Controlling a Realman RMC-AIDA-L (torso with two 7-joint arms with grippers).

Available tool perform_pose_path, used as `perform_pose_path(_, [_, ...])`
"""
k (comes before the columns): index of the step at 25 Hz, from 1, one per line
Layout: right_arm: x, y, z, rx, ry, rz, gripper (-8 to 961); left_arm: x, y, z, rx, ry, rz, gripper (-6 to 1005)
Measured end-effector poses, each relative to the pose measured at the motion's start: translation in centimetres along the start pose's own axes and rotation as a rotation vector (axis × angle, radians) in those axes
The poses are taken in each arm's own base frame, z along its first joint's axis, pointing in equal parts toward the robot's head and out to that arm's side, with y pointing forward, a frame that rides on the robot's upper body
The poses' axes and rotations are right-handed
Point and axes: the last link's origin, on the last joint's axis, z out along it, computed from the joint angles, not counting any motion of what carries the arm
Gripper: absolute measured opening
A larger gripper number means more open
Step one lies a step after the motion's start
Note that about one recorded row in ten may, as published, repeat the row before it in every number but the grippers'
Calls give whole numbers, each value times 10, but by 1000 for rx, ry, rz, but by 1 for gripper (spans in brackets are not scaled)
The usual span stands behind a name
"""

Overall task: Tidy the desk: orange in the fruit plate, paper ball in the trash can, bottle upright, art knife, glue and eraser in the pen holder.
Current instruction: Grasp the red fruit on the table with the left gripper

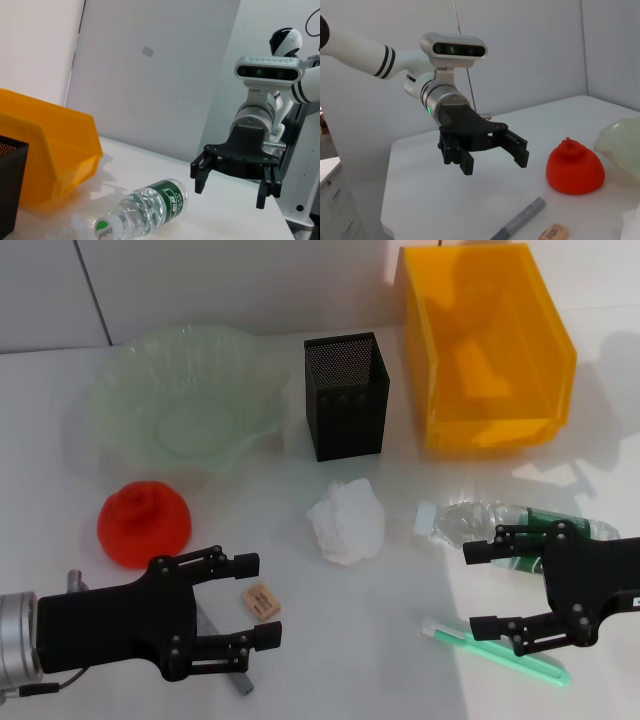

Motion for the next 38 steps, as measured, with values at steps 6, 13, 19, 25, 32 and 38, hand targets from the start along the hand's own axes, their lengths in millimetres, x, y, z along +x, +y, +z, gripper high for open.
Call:
perform_pose_path(6, [0,0,0,-1,2,0,796,1,-1,0,3,2,4,814])
perform_pose_path(13, [0,0,1,-1,3,0,792,2,-3,0,17,4,17,796])
perform_pose_path(19, [0,0,0,0,3,0,789,-2,-18,-30,236,69,68,781])
perform_pose_path(25, [1,0,1,0,2,1,785,-25,-30,-62,550,148,84,766])
perform_pose_path(32, [-1,-1,2,-1,1,-5,781,-37,-46,-55,642,92,39,749])
perform_pose_path(38, [-2,-2,4,1,2,-10,777,-40,-55,-44,640,35,25,734])
